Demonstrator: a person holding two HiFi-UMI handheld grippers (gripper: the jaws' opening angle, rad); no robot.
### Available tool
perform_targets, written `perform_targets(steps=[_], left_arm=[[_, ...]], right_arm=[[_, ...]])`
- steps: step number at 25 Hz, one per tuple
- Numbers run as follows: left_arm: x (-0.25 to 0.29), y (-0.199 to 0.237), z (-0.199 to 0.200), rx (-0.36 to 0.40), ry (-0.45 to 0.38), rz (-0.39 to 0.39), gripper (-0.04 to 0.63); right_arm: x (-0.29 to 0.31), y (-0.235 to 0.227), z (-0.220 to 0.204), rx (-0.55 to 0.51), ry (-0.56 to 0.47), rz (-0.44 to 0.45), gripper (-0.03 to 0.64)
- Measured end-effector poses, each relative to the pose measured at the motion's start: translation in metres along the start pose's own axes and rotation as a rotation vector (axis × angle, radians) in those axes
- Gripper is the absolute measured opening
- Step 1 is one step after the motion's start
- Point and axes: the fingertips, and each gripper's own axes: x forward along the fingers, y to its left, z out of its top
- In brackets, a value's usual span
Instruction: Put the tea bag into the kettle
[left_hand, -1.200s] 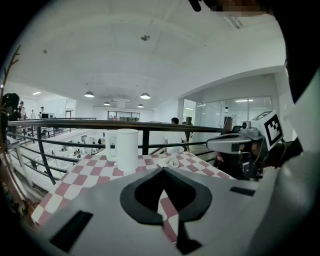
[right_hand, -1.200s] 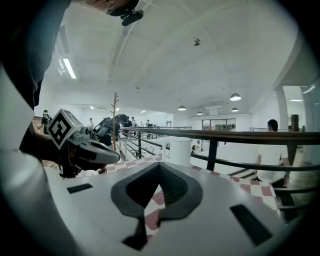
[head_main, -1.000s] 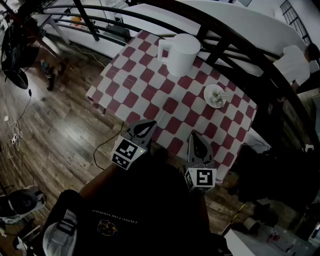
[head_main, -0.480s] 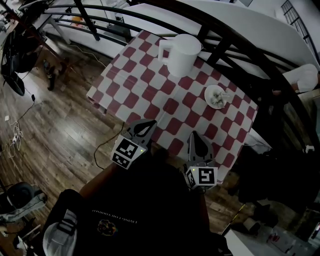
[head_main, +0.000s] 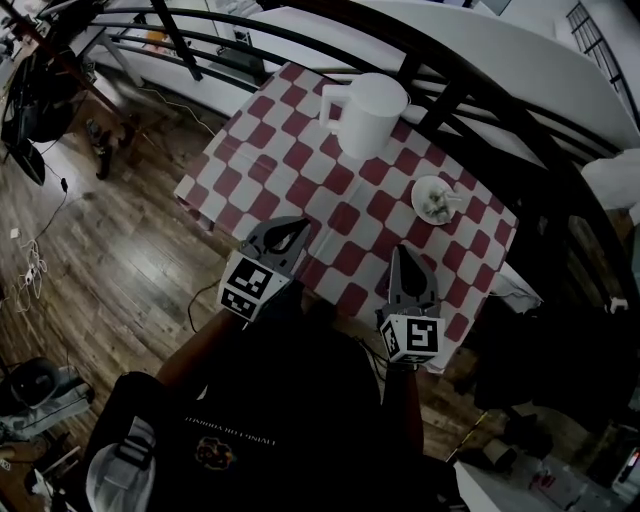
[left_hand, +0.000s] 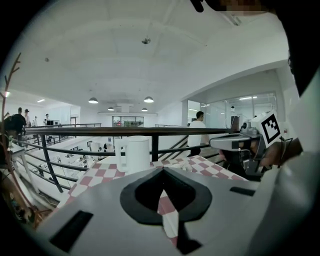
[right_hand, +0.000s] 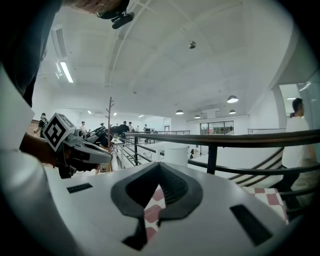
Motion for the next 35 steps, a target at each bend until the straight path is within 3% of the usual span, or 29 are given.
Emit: perform_targets(steps=[19,35], left_arm=[[0.051,0.077,0.071,0.074,-0.103,0.057,-0.002],[0.107,0.126,0.093,0.089,-0.1,0.101,-0.002]], right_arm=[[0.092,-0.061,0.069,-0.082,-0.109,-0.044,0.011],[0.163,-0.089,0.076,-0.08,-0.101,-0.035,0.01]])
